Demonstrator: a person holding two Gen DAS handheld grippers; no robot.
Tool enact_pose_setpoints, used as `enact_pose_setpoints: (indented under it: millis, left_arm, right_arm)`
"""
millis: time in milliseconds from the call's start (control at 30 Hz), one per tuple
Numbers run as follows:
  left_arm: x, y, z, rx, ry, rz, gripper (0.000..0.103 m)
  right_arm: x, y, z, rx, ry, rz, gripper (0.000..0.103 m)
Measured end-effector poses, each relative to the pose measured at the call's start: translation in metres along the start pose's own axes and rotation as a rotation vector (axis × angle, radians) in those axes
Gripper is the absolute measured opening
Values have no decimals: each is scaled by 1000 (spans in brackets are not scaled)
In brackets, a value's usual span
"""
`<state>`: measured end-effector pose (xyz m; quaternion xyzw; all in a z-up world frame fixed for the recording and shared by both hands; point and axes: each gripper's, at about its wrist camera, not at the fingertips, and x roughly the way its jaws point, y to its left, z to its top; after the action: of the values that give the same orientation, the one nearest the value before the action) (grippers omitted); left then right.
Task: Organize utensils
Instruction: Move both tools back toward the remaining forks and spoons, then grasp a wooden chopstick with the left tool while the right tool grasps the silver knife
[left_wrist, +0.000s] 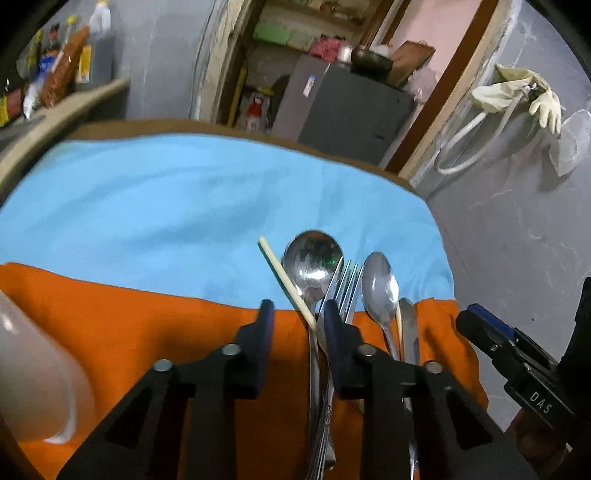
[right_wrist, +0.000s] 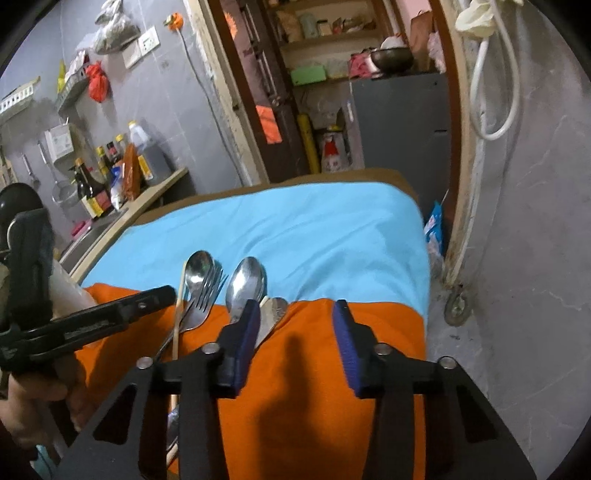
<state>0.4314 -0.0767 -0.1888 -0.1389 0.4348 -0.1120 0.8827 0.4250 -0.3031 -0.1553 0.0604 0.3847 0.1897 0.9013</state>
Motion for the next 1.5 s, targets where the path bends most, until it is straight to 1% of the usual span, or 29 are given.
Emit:
enact_pose_setpoints:
  millis: [33,133,200,267,367,500,567,667,733,800,933,1067,1100,1200,1233,1400,1500]
  left_arm:
    - [2,5,0,-21,8,-18,18]
    - [0,10,4,-41,12,-32,15]
    - [-2,15,6,-59,21,-52,10]
    - [-3,20,7,-76,28,-67,10]
    - [-7,21,9,-75,27,-69,9]
    - [-12,23,8,-79,29,-71,4]
    - [-11,23,7,-84,33,-72,3]
    - [-10,22,8,-92,38,-66,3]
    - [-11,22,7,-89,42,-60,3]
    - [-12,21,5,-82,48,-54,2]
    - [-11,18,3,-67,78,-30,2]
    - [-7,7,7,-14,105,21,3]
    - [-5,4,8,10,113,37,3]
    - [0,-4,14,67,142,70,3]
    - [1,-4,15,80,148,77,3]
    - [6,-10,15,138,162,94,3]
    - [6,-11,14,146,159,99,3]
  right_arm:
    - [4,1,1,1,18,6,36]
    - [15,3,3,5,69,14,36]
    - [21,6,3,11,99,21,36]
    - [24,9,3,8,117,33,36]
    - [29,16,2,2,150,39,36]
    - [34,22,1,-18,185,16,36]
    - [33,23,1,-28,195,2,36]
    - [29,24,-4,-49,211,-12,30]
    - [25,22,-6,-55,223,-18,22]
    - [21,18,-10,-61,231,-24,17]
    - [13,13,-15,-65,236,-40,14]
    - [17,23,-13,-99,240,-78,17]
    - [21,29,-11,-127,245,-97,19]
    - [27,39,-9,-179,264,-127,29]
    - [28,41,-10,-189,266,-137,30]
    - [25,38,-15,-172,234,-139,30]
    - [25,39,-14,-192,250,-139,30]
